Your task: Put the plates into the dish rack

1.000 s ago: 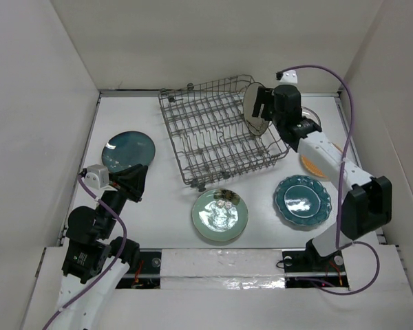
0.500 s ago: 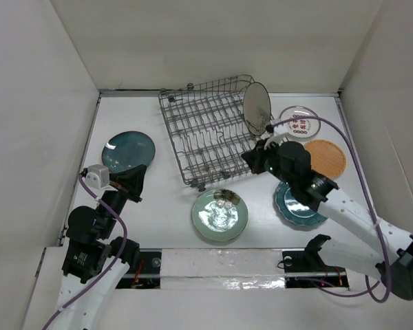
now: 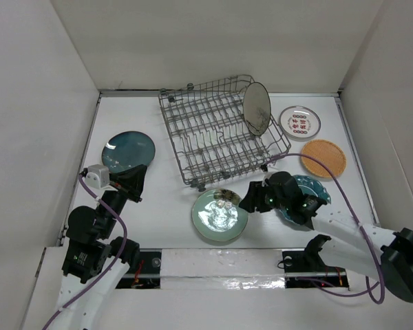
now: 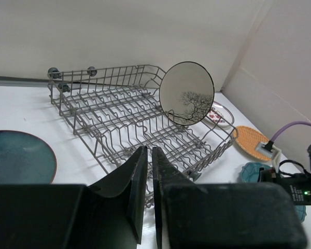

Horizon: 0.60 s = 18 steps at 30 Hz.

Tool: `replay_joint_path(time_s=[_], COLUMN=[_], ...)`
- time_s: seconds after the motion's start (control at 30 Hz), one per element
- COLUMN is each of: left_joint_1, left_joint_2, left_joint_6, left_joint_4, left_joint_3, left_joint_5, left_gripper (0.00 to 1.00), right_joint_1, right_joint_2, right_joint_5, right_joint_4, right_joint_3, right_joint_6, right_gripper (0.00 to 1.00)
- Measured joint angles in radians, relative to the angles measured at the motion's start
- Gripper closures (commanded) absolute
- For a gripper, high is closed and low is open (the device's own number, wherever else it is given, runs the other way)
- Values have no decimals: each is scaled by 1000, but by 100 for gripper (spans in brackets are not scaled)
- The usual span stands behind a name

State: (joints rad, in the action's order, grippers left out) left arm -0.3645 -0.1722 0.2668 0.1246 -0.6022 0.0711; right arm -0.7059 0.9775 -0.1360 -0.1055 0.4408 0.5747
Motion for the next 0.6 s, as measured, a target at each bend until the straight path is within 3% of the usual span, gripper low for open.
replay_joint_path(time_s=[0.3,0.6], left_joint_1=[0,0], left_joint_2=[0,0], left_joint_6=[0,0], left_joint_4=[0,0], left_joint_3=[0,0], left_joint_5=[0,0], left_gripper=[91,89], right_joint_1=[45,49], right_joint_2=[199,298], right_joint_5=[-104,-198], right_joint_4=[149,396], right_joint_3=[-61,-112], right_joint_6=[46,105], right_gripper=[33,40])
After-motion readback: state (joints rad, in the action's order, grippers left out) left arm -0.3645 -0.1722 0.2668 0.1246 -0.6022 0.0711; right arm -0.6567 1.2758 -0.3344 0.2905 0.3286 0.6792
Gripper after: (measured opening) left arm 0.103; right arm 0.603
